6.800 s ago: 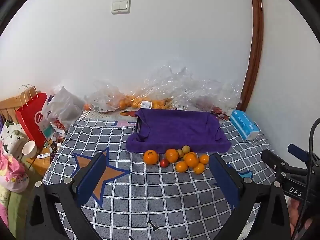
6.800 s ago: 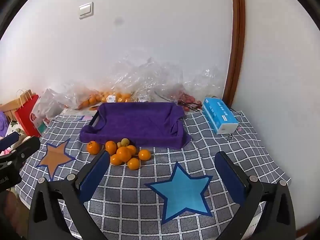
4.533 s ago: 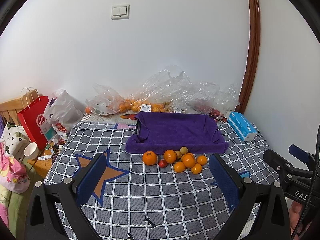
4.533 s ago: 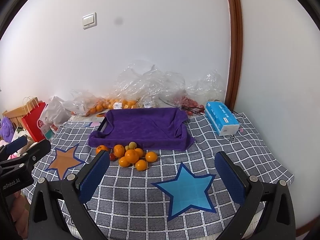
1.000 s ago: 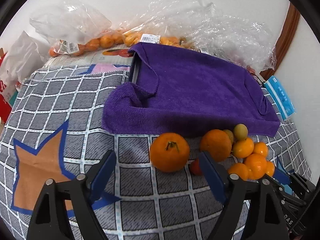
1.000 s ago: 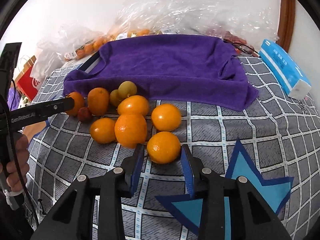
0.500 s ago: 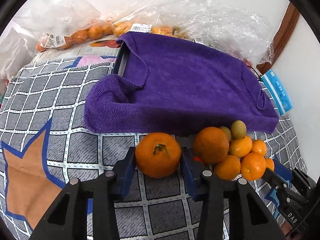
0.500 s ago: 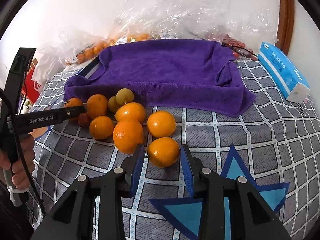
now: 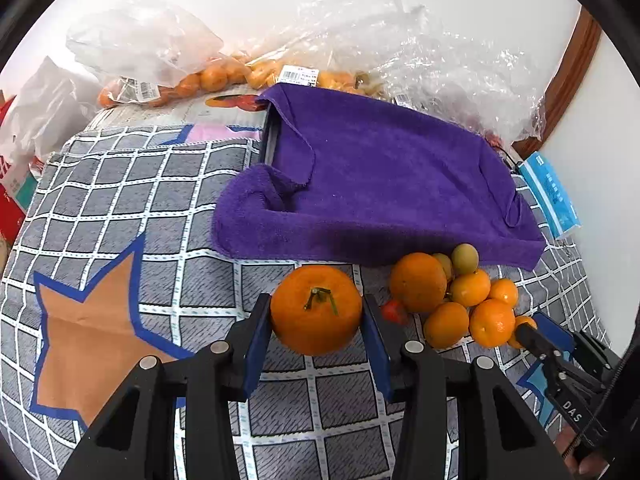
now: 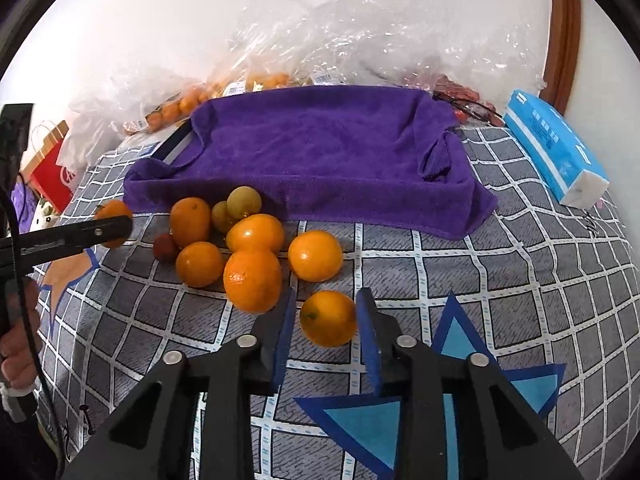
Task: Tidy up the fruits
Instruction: 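Grasp a large orange with the left gripper while the right gripper grasps a small tangerine, then lift and carry the orange with the left gripper while the right carries the tangerine over the towel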
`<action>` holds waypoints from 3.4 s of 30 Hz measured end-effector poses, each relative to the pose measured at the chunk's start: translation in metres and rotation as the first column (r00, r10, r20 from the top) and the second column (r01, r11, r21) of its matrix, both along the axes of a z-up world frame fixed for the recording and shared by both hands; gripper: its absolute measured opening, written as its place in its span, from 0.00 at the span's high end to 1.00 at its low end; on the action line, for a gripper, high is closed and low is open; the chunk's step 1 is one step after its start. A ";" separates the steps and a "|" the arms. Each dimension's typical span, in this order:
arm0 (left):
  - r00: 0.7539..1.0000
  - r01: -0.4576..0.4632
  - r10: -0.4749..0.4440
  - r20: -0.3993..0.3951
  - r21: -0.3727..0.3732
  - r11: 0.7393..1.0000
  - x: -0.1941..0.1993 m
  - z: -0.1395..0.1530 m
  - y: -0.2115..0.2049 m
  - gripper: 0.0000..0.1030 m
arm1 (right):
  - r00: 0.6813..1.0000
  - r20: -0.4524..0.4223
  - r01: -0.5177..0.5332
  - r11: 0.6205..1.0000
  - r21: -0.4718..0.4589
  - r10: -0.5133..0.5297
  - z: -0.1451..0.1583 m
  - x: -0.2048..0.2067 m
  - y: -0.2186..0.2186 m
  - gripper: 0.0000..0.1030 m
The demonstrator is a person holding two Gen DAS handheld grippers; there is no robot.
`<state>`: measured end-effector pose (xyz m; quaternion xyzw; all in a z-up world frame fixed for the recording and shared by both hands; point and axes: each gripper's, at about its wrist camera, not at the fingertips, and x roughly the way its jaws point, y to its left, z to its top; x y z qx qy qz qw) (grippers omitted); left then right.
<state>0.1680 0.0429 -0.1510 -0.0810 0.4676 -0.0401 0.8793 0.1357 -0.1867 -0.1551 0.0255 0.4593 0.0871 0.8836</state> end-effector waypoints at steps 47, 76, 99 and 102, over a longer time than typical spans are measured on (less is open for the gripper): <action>0.972 0.010 -0.012 0.237 0.010 1.000 -0.014 0.124 -0.007 0.60 | 0.981 0.180 0.062 0.996 0.066 -0.073 0.127 0.020 -0.009 0.69; 0.968 0.027 -0.027 0.251 0.003 1.000 0.023 0.132 -0.007 0.60 | 0.975 0.204 0.082 0.995 0.048 -0.090 0.139 0.057 -0.007 0.69; 0.977 0.033 -0.032 0.212 0.000 0.999 0.066 0.118 -0.008 0.60 | 0.981 0.172 0.085 0.995 0.043 -0.091 0.120 0.097 -0.006 0.69; 0.979 0.029 -0.028 0.203 -0.002 1.000 0.073 0.115 -0.007 0.60 | 0.982 0.168 0.084 0.996 0.042 -0.090 0.117 0.103 -0.006 0.69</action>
